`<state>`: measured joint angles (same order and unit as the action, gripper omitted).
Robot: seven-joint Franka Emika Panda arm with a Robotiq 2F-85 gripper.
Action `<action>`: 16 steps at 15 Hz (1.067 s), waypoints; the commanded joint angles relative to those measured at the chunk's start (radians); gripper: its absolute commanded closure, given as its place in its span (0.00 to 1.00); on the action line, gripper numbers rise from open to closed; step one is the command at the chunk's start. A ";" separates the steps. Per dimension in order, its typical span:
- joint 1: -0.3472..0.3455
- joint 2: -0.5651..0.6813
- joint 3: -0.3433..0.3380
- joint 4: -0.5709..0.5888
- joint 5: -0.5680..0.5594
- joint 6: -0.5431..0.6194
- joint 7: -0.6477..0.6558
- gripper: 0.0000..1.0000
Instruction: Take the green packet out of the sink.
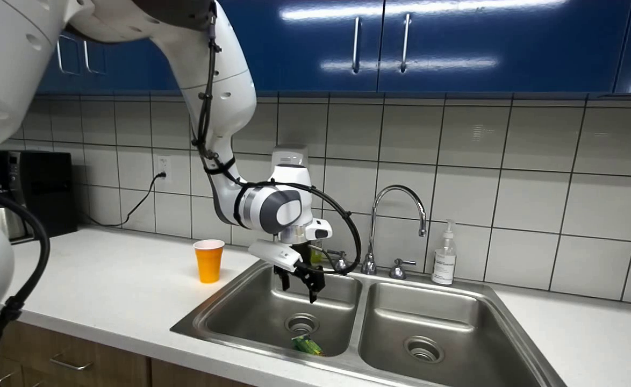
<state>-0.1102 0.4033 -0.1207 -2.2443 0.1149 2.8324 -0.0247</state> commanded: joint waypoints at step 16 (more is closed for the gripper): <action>-0.064 0.278 0.006 0.209 -0.024 -0.016 -0.003 0.00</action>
<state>-0.1518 0.6653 -0.1253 -2.0640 0.1111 2.8319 -0.0247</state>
